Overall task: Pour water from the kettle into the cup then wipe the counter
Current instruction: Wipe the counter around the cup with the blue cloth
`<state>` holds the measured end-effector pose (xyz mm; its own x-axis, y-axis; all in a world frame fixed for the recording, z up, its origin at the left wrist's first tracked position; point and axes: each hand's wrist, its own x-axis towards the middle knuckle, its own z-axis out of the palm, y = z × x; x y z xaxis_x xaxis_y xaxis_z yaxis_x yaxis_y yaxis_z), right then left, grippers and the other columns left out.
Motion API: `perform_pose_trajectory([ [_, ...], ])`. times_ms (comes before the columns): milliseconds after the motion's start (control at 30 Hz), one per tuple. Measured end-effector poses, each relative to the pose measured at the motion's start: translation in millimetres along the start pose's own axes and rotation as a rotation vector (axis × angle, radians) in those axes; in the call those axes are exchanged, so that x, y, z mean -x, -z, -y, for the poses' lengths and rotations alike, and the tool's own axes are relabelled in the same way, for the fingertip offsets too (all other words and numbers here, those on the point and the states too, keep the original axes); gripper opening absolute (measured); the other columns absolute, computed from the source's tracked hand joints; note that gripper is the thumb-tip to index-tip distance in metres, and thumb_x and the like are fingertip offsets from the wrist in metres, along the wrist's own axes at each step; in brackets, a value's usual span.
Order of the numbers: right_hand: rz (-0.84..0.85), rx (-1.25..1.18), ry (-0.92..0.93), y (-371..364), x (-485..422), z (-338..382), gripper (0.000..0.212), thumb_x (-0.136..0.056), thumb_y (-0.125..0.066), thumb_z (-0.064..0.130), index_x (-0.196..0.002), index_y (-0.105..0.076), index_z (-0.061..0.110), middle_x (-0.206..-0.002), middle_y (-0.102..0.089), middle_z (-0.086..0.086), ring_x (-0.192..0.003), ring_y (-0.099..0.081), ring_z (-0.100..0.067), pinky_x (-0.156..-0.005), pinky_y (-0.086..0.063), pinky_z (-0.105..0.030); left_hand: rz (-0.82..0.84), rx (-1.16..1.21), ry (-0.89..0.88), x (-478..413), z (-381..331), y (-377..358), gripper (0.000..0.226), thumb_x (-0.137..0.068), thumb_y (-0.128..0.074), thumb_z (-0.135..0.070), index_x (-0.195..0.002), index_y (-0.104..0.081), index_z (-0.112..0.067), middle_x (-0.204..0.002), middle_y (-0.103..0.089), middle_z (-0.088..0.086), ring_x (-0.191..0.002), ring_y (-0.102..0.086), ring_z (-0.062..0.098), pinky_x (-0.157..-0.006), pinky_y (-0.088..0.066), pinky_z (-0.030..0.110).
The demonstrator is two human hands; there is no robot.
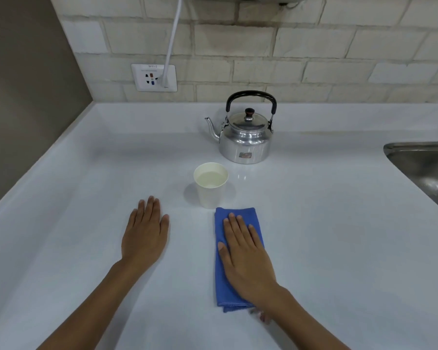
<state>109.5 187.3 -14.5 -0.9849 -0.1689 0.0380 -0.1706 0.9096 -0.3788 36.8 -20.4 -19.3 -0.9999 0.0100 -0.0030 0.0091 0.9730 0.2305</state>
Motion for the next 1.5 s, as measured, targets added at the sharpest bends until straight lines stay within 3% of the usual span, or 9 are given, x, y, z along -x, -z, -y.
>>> perform_pose_trajectory([
  [100,-0.119,-0.258,-0.009,20.9,-12.4,-14.6,0.050,-0.099,-0.025,0.031,-0.146,-0.014,0.019,-0.157,-0.013,0.004,-0.144,-0.006,-0.008,-0.115,0.000,-0.020,0.031,-0.002,-0.047,3.7,-7.3,16.0,0.051,-0.100,-0.016,-0.030,-0.146,-0.011,-0.007,-0.157,-0.012,0.006,-0.145,-0.005,0.017,-0.117,0.003,0.031],
  [233,-0.269,-0.218,-0.061,47.4,-48.2,-53.7,0.044,-0.099,-0.030,0.018,-0.142,-0.029,0.011,-0.153,-0.028,-0.005,-0.143,-0.017,-0.017,-0.113,-0.008,-0.021,-0.013,0.125,-0.190,20.7,-48.1,31.0,0.047,-0.100,-0.022,-0.028,-0.143,-0.027,-0.009,-0.153,-0.028,0.006,-0.142,-0.019,0.015,-0.114,-0.002,0.025],
  [433,-0.119,-0.025,-0.132,42.1,-85.3,-91.5,0.046,-0.100,-0.023,0.020,-0.144,-0.020,0.007,-0.156,-0.018,-0.010,-0.145,-0.011,-0.023,-0.118,-0.011,-0.033,0.126,0.230,-0.334,56.5,-132.1,0.0,0.057,-0.100,-0.017,-0.035,-0.146,0.004,-0.009,-0.157,0.010,0.007,-0.144,0.011,0.017,-0.111,0.012,0.024],
  [567,-0.078,0.074,-0.137,30.7,-85.9,-98.8,0.049,-0.100,-0.017,0.026,-0.145,-0.012,0.009,-0.157,-0.012,-0.008,-0.145,-0.007,-0.021,-0.118,-0.006,-0.033,0.127,0.078,-0.310,62.1,-156.5,-21.1,0.060,-0.100,-0.013,-0.037,-0.142,0.016,-0.005,-0.155,0.018,0.012,-0.143,0.017,0.023,-0.109,0.018,0.029],
  [767,-0.089,0.085,-0.135,29.3,-85.0,-101.7,0.049,-0.100,-0.016,0.028,-0.146,-0.011,0.010,-0.157,-0.012,-0.007,-0.145,-0.007,-0.020,-0.118,-0.006,-0.032,0.104,0.042,-0.357,65.9,-142.7,-27.1,0.060,-0.099,-0.012,-0.041,-0.142,0.015,-0.009,-0.155,0.017,0.007,-0.143,0.017,0.019,-0.104,0.027,0.036],
  [933,-0.107,0.098,-0.135,28.6,-83.4,-102.0,0.049,-0.100,-0.018,0.027,-0.146,-0.014,0.011,-0.157,-0.014,-0.006,-0.145,-0.008,-0.018,-0.119,-0.006,-0.032,0.039,0.067,-0.396,68.5,-79.6,-23.8,0.056,-0.097,-0.010,-0.045,-0.135,0.024,-0.020,-0.151,0.022,-0.007,-0.136,0.025,0.006,-0.104,0.027,0.023],
  [1133,-0.119,0.121,-0.148,27.5,-83.4,-95.6,0.049,-0.099,-0.018,0.025,-0.146,-0.013,0.011,-0.157,-0.014,-0.006,-0.145,-0.008,-0.019,-0.120,-0.007,-0.033,-0.044,0.030,-0.125,31.4,26.1,1.8,0.057,-0.097,-0.015,-0.044,-0.141,0.013,-0.020,-0.157,0.007,-0.006,-0.139,0.013,0.004,-0.114,0.010,0.024],
  [1267,-0.120,0.127,-0.151,27.1,-83.0,-93.3,0.049,-0.099,-0.017,0.024,-0.146,-0.012,0.010,-0.157,-0.013,-0.006,-0.145,-0.007,-0.019,-0.120,-0.007,-0.034,-0.038,-0.001,0.016,-16.0,5.9,4.0,0.056,-0.099,-0.016,-0.036,-0.147,0.001,-0.013,-0.158,0.002,0.003,-0.145,0.005,0.020,-0.117,0.003,0.037],
  [1500,-0.120,0.145,-0.133,25.6,-82.7,-98.4,0.049,-0.099,-0.020,0.024,-0.146,-0.013,0.011,-0.157,-0.013,-0.006,-0.145,-0.008,-0.019,-0.120,-0.007,-0.033,0.010,0.094,-0.342,2.0,-16.3,-10.4,0.051,-0.097,-0.009,-0.044,-0.141,0.013,-0.029,-0.154,0.008,-0.015,-0.141,0.015,0.005,-0.110,0.019,0.017],
])
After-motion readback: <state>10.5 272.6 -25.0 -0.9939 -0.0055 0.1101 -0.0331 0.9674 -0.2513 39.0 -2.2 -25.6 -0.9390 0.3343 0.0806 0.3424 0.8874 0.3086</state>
